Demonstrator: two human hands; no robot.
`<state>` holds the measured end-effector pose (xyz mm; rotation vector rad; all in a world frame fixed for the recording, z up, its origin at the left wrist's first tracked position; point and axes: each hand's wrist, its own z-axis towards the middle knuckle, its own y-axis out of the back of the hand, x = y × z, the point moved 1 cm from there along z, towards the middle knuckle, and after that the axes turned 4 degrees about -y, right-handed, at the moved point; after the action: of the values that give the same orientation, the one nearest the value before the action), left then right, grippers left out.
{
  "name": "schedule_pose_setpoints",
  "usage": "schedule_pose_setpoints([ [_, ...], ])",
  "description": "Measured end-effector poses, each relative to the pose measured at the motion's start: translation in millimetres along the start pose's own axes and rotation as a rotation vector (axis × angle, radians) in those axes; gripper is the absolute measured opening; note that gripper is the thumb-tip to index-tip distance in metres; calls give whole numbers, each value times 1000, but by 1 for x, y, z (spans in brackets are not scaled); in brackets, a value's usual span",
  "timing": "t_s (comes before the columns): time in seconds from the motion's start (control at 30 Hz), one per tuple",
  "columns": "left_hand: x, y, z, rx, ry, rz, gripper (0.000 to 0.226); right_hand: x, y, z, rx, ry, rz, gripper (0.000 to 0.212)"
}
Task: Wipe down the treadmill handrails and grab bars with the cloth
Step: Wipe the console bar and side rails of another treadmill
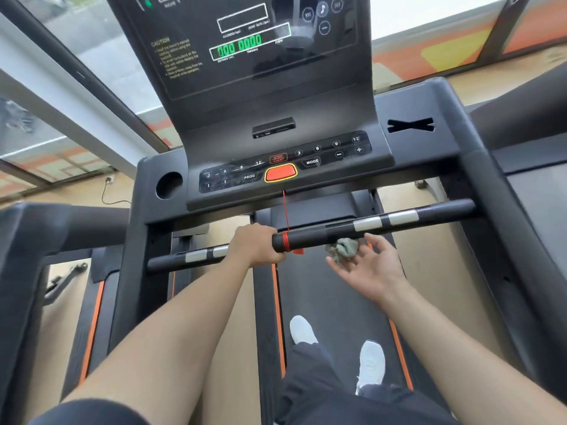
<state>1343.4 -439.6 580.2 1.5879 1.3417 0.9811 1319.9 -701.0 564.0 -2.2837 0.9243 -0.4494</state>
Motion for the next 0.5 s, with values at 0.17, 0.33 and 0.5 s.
schedule_pose_setpoints([
  [0.17, 1, -4, 3, -8, 2, 16, 32, -21, -16, 5, 27, -62, -31, 45],
  [0.33, 3, -6, 3, -6, 2, 17, 36, -15, -10, 0, 6, -40, 78, 49],
  [0.5, 2, -5, 2, 3, 0, 9, 34, 9, 8, -8, -27, 45, 157, 31],
])
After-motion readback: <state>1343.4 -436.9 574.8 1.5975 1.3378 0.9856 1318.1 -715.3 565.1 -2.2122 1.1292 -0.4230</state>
